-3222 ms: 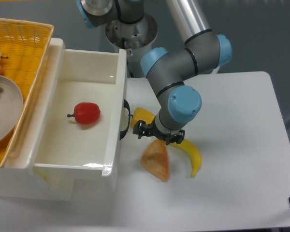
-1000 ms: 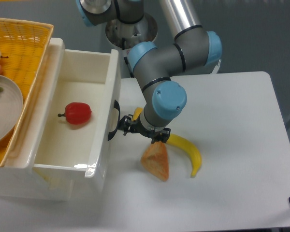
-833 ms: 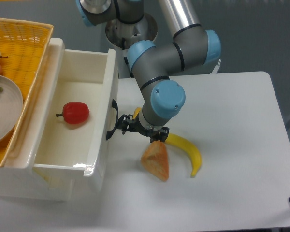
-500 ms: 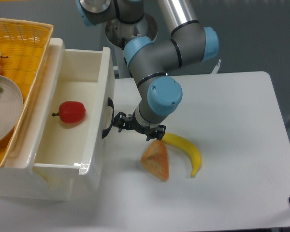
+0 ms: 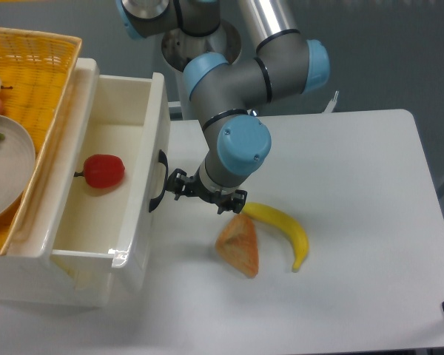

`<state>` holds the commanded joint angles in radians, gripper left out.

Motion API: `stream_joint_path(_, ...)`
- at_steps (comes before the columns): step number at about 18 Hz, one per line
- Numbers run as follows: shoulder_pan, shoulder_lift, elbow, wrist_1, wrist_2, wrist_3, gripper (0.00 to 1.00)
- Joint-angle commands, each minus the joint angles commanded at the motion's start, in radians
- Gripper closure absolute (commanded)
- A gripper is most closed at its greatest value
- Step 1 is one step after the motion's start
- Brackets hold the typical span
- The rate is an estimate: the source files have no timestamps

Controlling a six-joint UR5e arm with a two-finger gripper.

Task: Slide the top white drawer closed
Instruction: 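Push the drawer front with the gripper, sliding the drawer inward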

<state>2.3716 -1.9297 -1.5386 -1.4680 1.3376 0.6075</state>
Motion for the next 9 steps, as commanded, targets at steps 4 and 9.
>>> stream_joint_path(4,-0.014,0.003,0.000,-0.005,0.000,-0.005,0.00)
stream_joint_path(9,-0.031,0.017,0.000,-0.015,-0.014,-0.005,0.00)
